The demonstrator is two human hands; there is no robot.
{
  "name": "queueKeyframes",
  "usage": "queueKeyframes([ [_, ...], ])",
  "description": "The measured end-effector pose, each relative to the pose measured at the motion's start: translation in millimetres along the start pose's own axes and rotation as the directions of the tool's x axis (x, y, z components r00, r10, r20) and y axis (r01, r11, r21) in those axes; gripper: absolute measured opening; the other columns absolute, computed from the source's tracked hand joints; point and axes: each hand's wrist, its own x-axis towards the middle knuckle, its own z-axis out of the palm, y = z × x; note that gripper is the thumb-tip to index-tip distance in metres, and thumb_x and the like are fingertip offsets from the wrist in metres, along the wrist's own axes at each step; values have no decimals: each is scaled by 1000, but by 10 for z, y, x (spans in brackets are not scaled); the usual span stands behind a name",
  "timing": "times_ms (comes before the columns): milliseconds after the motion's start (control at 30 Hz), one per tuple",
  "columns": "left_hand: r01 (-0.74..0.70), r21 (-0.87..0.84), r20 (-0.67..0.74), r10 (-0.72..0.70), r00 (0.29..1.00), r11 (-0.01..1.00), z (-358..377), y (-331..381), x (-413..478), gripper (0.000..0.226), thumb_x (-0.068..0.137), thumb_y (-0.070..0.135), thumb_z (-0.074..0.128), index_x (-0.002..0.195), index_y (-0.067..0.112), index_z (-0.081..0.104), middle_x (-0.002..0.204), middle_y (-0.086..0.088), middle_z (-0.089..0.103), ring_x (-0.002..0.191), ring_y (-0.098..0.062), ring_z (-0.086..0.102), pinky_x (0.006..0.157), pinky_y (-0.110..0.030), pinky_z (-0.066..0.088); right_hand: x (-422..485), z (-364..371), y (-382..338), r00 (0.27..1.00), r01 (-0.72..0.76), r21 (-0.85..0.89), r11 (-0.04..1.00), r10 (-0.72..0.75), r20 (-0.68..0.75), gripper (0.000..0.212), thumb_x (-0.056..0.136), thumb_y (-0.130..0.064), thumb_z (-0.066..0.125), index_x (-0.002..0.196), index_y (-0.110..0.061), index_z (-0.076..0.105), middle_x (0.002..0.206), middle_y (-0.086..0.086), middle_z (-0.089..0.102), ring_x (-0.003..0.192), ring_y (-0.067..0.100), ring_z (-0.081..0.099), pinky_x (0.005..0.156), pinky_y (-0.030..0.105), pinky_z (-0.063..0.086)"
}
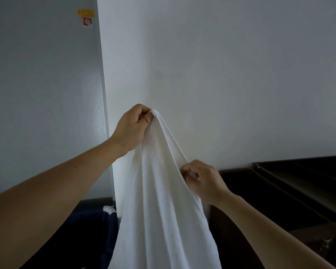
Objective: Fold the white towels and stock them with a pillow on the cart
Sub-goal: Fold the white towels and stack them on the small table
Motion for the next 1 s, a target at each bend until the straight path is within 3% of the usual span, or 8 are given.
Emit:
queueKeyframes([
  [67,3,-27,-5,-3,1000,1000,15,2,-11,13,102,29,54,92,30,62,87,13,64,71,11,55,62,-4,42,-55,56,-14,983,-153,154,976,135,125,21,92,-26,59,101,-41,72,93,-28,69,90,-5,64,79,19,48],
  [133,12,-30,-14,-13,1000,999,16,-7,-2,13,102,30,54,92,30,63,87,13,65,71,10,56,62,-5,43,-94,96,-20,969,-240,287,927,211,130,19,89,-46,56,93,-44,74,95,-23,70,91,0,65,81,22,50],
  [233,43,-19,-62,-44,997,999,20,-37,32,13,102,28,54,92,27,62,88,13,64,70,13,55,61,-4,42,-171,161,-3,958,-243,162,957,210,196,23,76,-67,57,66,-47,64,82,-19,59,75,1,58,68,18,44],
  [300,59,-11,-98,-60,993,998,24,-72,63,12,102,26,53,93,25,61,89,14,63,69,14,55,60,-3,41,-241,269,46,960,-186,12,982,179,213,28,85,-54,64,63,-41,53,81,-12,53,72,3,54,63,17,39],
  [433,121,44,-195,-110,975,992,-54,-181,149,12,102,27,51,100,20,61,89,16,59,78,1,55,65,-16,42,-323,309,187,949,-314,129,941,308,69,31,93,-35,68,66,-29,54,72,-13,56,64,1,54,59,14,39],
  [533,187,70,-273,-161,948,980,-165,-314,229,12,101,25,51,99,17,60,86,15,56,81,-11,54,66,-22,39,-353,166,316,952,-306,60,950,305,29,31,91,-36,69,64,-30,56,63,-16,60,61,3,56,57,19,42],
  [767,228,122,-249,-193,949,966,-107,-510,235,12,101,24,49,100,17,58,85,14,55,82,-13,53,69,-25,39,-433,29,318,942,-270,-67,961,278,186,24,88,-26,70,67,-25,59,71,2,66,62,15,60,57,20,48],
  [1000,236,103,-270,-202,941,966,-146,-593,321,13,101,25,50,100,16,59,87,11,56,90,-18,54,76,-31,40,-512,-121,206,887,-365,71,928,324,328,16,85,-16,70,76,-25,61,71,-8,59,57,-3,50,56,11,42],
])
